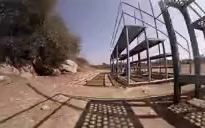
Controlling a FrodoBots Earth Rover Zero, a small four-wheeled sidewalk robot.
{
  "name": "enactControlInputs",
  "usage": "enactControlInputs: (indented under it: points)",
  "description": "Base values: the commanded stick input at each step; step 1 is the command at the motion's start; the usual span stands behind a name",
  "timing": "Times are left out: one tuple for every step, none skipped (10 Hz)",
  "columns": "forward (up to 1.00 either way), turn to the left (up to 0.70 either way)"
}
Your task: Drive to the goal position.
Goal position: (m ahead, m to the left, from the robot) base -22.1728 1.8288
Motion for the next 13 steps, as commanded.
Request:
enactControlInputs:
  points:
    - [1.00, 0.00]
    - [1.00, 0.00]
    - [1.00, 0.00]
    - [1.00, 0.00]
    - [1.00, 0.00]
    - [1.00, 0.00]
    - [1.00, 0.00]
    - [1.00, 0.00]
    - [1.00, 0.00]
    - [1.00, 0.00]
    - [1.00, 0.00]
    - [1.00, 0.00]
    - [1.00, 0.00]
